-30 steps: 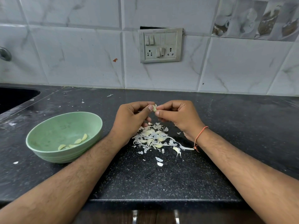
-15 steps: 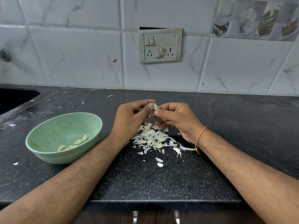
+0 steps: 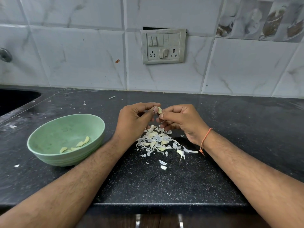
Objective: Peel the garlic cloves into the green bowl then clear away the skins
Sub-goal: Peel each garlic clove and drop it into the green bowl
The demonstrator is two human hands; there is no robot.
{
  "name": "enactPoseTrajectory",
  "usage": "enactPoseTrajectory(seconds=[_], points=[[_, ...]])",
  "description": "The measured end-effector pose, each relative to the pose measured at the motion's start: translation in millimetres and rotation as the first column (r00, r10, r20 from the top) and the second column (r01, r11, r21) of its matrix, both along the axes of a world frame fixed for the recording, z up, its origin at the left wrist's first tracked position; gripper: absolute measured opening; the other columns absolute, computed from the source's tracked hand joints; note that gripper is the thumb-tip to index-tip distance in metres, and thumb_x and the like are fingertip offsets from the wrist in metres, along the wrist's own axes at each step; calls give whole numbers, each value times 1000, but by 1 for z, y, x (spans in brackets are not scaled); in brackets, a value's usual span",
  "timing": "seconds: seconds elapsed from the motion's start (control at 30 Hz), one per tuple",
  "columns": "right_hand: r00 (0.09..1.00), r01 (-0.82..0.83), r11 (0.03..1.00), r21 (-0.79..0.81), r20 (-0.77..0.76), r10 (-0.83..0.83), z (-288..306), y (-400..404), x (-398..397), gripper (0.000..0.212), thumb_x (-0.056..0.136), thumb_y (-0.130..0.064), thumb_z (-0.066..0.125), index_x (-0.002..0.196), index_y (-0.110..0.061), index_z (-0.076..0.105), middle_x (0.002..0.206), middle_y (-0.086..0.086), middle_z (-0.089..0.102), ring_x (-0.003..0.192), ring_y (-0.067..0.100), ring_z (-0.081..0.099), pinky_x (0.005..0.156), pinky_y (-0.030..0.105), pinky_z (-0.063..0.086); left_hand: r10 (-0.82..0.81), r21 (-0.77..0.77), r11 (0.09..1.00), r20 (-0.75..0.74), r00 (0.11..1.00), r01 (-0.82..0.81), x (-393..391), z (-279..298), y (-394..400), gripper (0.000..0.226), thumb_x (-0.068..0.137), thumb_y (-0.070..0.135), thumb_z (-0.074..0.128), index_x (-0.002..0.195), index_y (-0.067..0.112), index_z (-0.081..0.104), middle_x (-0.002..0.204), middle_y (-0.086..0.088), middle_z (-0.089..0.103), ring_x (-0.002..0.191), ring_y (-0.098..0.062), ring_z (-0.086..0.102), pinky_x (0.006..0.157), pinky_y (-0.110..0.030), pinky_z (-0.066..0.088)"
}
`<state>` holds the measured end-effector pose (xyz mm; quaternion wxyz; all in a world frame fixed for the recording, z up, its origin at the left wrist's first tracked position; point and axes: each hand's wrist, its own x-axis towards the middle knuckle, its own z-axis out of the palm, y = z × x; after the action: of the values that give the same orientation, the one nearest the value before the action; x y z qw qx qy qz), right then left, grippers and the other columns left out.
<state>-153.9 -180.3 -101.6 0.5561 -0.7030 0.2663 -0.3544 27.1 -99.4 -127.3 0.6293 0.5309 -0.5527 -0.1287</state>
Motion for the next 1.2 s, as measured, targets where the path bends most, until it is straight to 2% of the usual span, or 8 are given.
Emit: enactPoseTrajectory(seconds=[0.1,0.27,0.47,0.57,0.67,0.87,1.03,1.2], points=[[1000,8,1000,4,-4,-8,0,1,0,14,93,-9,79,100,3,79,96,22,79,77,30,75,72,39,60,6,-6,1000,2,1000,-6,-1,0,0,16,97,23,78,112,26,84,96,5,81,71,-15,72,58,-40,65],[1000,23,999,22,-3,-23,-1,2,1,11,94,-8,77,98,2,79,91,21,79,75,28,75,67,33,61,34,-5,999,16,999,-34,-2,0,0,16,96,26,79,111,27,84,95,5,81,72,-18,73,56,-32,62],[998,58,997,50,-19,-57,-1,4,3,6,92,-4,76,91,0,80,84,22,78,70,26,74,65,31,60,30,34,999,7,1000,-30,-4,-2,1,15,96,27,79,110,28,84,89,6,82,71,-28,75,63,-49,65],[996,85,995,59,-31,-83,-1,6,4,6,91,-2,74,87,2,78,85,23,77,69,25,73,62,30,60,16,56,998,-11,1000,-16,-6,-2,3,15,97,27,78,111,27,84,87,4,82,74,-32,77,67,-52,65],[994,100,993,64,-44,-97,-1,6,4,6,91,-3,73,87,1,76,86,23,77,69,25,74,59,28,59,9,68,998,-25,1000,-8,-7,-2,2,16,97,26,78,113,25,83,85,3,82,75,-30,78,70,-48,67],[999,39,997,72,-7,-39,2,3,3,12,94,-8,77,102,0,78,91,19,79,75,32,75,59,30,60,48,11,999,-129,990,-47,-6,3,4,15,97,18,78,111,16,83,91,5,82,76,-12,77,61,-27,61],[999,50,996,74,-5,-49,3,3,1,11,92,-8,80,97,1,78,91,22,78,74,31,75,58,30,60,59,38,998,-54,997,-57,-5,1,4,15,96,23,80,110,23,84,89,8,82,78,-15,79,70,-41,67],[999,46,993,111,-4,-46,2,3,2,19,93,-8,78,103,7,75,86,20,76,70,27,74,58,29,59,71,39,997,-30,997,-70,-5,-1,3,16,96,26,80,110,23,84,86,7,82,79,-16,79,71,-46,67]])
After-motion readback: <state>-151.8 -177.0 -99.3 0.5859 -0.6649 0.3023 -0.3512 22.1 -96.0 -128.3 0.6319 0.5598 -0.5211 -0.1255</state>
